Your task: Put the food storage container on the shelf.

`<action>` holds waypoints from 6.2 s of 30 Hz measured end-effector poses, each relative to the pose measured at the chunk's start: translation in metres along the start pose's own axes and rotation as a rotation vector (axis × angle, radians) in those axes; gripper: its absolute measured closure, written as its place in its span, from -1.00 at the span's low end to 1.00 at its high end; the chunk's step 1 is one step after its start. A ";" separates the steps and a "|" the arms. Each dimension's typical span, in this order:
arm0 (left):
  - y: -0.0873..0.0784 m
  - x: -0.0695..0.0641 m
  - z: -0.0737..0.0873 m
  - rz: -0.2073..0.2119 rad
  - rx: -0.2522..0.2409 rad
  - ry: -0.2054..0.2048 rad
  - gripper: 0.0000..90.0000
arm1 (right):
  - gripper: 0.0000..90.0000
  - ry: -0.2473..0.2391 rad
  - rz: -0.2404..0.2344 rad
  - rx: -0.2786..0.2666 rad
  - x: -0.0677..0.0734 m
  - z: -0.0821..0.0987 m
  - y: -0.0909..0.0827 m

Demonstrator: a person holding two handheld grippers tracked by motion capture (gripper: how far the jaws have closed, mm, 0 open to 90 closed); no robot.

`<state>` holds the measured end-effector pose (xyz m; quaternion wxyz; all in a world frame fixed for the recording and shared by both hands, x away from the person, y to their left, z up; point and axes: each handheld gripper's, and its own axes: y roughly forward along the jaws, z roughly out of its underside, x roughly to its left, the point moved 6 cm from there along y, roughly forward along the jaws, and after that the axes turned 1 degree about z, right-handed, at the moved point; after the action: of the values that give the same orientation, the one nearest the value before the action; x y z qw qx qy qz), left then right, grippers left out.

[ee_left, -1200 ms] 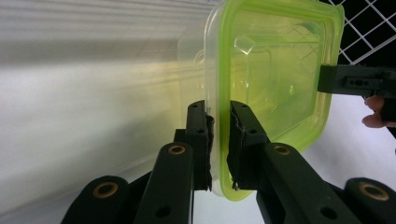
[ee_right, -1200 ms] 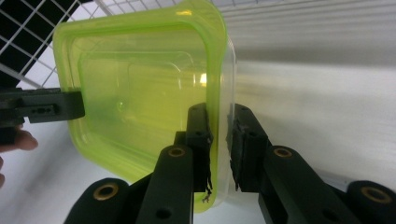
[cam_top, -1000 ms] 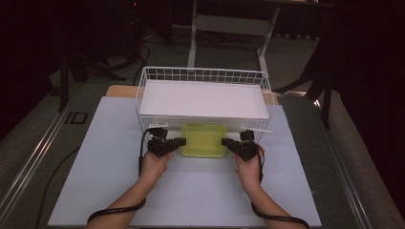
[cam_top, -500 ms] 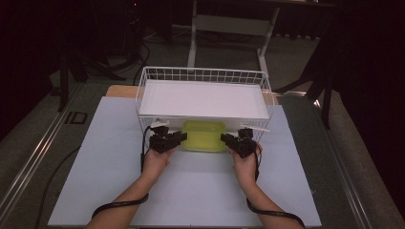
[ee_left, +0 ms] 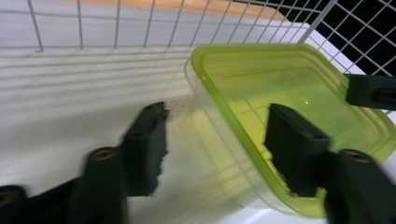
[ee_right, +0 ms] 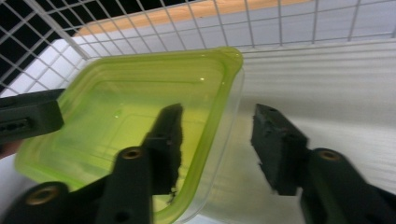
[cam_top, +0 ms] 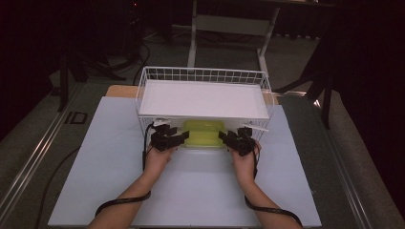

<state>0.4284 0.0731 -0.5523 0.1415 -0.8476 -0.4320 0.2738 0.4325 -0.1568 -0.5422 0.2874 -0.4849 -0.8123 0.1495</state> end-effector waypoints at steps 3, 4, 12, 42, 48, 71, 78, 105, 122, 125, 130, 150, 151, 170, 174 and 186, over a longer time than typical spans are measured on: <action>-0.002 -0.004 -0.001 0.015 -0.025 0.005 -0.52 | 0.05 -0.028 0.000 -0.013 0.000 -0.002 -0.003; -0.003 -0.005 -0.001 0.034 -0.034 0.003 -0.61 | 0.05 -0.044 0.004 -0.023 -0.001 -0.003 -0.005; -0.021 -0.010 0.002 0.097 -0.069 0.029 -0.79 | 0.05 -0.127 -0.018 -0.019 0.008 0.001 -0.025; -0.090 -0.032 0.052 0.154 -0.064 0.125 -0.97 | 1.00 -0.263 -0.074 0.094 0.062 0.050 -0.023; -0.091 -0.030 0.058 0.156 -0.067 0.151 -0.97 | 1.00 -0.253 -0.050 0.117 0.059 0.051 -0.006; -0.096 -0.029 0.057 0.153 -0.092 0.165 -0.97 | 1.00 -0.195 -0.010 0.106 0.053 0.029 0.039; -0.095 -0.028 0.057 0.153 -0.095 0.159 -0.97 | 1.00 -0.205 -0.005 0.094 0.054 0.022 0.048; -0.095 -0.035 0.054 0.189 -0.095 0.172 -0.97 | 0.71 -0.282 -0.082 0.096 0.074 0.030 0.023; -0.103 -0.051 0.035 0.290 -0.090 0.242 -0.97 | -0.68 -0.318 -0.206 0.095 0.077 0.029 -0.017; -0.105 -0.052 0.034 0.288 -0.094 0.259 -0.97 | -0.68 -0.330 -0.218 0.093 0.078 0.029 -0.023; -0.110 -0.055 0.032 0.301 -0.090 0.284 -0.97 | -0.68 -0.329 -0.240 0.072 0.076 0.027 -0.033; -0.140 -0.059 0.041 0.314 -0.075 0.339 -0.97 | -0.66 -0.372 -0.298 0.002 0.059 0.028 -0.083; -0.142 -0.059 0.042 0.317 -0.075 0.339 -0.97 | -0.66 -0.380 -0.285 0.006 0.057 0.030 -0.085; -0.170 -0.037 0.067 0.296 -0.075 0.322 -0.97 | -0.66 -0.379 -0.294 0.030 0.032 0.052 -0.123; -0.173 -0.036 0.072 0.299 -0.066 0.327 -0.97 | -0.66 -0.374 -0.288 0.038 0.027 0.056 -0.127; -0.177 -0.035 0.088 0.291 -0.046 0.349 -0.97 | -0.66 -0.380 -0.281 0.058 0.014 0.070 -0.139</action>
<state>0.2439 0.1490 -0.5274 0.1538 -0.9385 -0.2802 0.1308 0.2871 -0.2101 -0.5201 0.1612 -0.3218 -0.9068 0.2195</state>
